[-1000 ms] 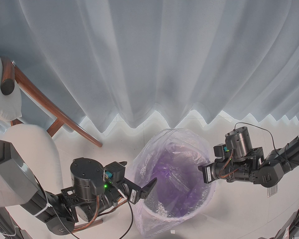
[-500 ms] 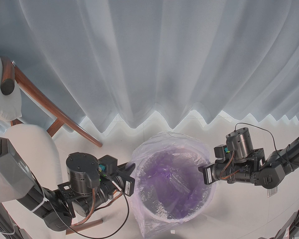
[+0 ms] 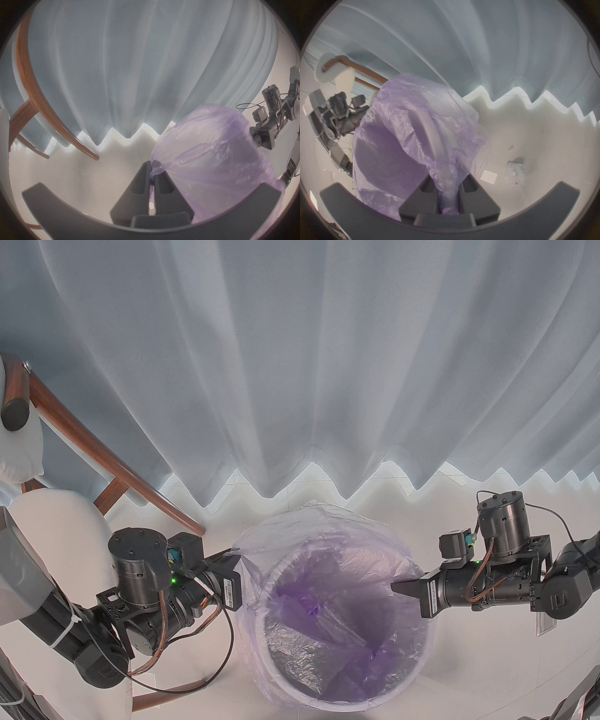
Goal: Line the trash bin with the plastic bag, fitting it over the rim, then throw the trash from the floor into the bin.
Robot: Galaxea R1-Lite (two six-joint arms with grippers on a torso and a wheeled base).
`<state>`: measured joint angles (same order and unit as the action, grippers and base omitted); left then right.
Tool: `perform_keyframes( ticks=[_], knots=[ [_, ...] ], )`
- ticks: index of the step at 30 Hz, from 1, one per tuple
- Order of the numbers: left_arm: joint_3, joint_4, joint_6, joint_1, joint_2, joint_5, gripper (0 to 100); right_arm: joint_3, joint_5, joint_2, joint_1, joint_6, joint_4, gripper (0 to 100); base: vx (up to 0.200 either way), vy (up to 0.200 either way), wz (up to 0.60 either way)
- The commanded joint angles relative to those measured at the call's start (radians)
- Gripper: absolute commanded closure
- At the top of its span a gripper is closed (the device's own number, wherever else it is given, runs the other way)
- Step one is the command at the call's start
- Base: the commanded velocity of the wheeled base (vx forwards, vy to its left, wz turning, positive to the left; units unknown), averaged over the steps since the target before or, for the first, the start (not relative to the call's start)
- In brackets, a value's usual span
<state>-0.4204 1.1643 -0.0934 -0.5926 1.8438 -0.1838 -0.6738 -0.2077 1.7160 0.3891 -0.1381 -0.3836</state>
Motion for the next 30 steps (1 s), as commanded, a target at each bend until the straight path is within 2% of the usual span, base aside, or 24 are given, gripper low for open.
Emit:
perform_keyframes(
  ticks=[1,7,13,14,18,26,30],
  knots=[
    [0.008,0.002,-0.011,-0.001,-0.008,0.000,100,0.013,-0.049,-0.050,-0.033,-0.003,-0.034,100,0.000,0.000,0.00],
    [0.009,0.003,-0.026,-0.010,-0.008,0.000,100,0.080,-0.125,-0.059,-0.059,0.009,-0.146,100,0.000,0.000,0.00],
    [0.017,0.003,-0.063,-0.024,-0.012,-0.002,100,0.152,-0.197,-0.068,-0.078,0.049,-0.199,100,0.000,0.000,0.00],
    [0.028,0.003,-0.077,-0.036,-0.020,-0.003,100,0.168,-0.233,-0.068,-0.082,0.051,-0.244,100,0.000,0.000,0.00],
    [0.049,0.005,-0.085,-0.052,-0.023,-0.002,100,0.191,-0.280,-0.058,-0.104,0.051,-0.325,100,0.000,0.000,0.00],
    [0.111,0.005,-0.157,-0.116,-0.035,-0.002,100,0.204,-0.348,-0.052,-0.148,0.046,-0.390,100,0.000,0.000,0.00],
    [0.149,0.005,-0.170,-0.136,-0.037,-0.002,100,0.211,-0.355,-0.052,-0.154,0.041,-0.393,100,0.000,0.000,0.00]
  ],
)
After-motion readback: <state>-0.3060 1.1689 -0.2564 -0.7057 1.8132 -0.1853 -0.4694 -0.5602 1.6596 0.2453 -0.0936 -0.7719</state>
